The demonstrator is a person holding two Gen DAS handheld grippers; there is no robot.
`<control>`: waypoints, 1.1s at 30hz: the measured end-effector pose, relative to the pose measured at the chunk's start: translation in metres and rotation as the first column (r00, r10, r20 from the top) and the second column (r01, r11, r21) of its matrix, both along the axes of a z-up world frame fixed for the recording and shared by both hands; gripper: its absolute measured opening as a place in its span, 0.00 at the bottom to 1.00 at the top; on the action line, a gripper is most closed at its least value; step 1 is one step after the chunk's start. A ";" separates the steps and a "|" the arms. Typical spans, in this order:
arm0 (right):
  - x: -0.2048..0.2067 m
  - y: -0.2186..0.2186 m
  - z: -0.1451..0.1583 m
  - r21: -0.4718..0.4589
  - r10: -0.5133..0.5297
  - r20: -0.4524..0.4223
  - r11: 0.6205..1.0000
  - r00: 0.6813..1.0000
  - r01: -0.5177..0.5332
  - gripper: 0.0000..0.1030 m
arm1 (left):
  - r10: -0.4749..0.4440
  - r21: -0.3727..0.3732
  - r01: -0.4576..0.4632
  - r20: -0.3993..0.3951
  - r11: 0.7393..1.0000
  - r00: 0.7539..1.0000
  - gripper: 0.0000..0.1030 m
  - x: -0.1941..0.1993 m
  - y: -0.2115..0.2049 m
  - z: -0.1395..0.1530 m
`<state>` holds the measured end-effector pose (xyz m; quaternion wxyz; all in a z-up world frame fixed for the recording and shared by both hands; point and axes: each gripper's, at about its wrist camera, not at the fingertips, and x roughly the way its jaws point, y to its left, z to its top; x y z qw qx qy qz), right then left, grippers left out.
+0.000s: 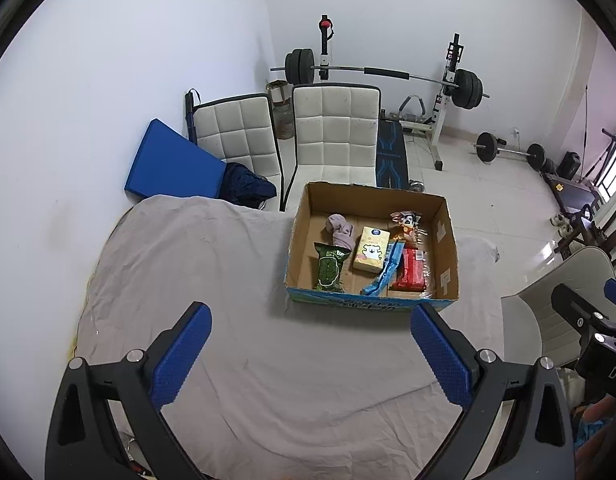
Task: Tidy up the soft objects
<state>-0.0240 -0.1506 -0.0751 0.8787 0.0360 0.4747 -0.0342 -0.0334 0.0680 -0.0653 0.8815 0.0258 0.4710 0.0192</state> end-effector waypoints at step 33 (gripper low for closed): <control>-0.001 0.006 -0.010 -0.002 0.017 -0.010 1.000 1.000 -0.017 1.00 | -0.015 0.010 0.015 0.012 1.000 1.000 0.99 0.006 0.003 0.002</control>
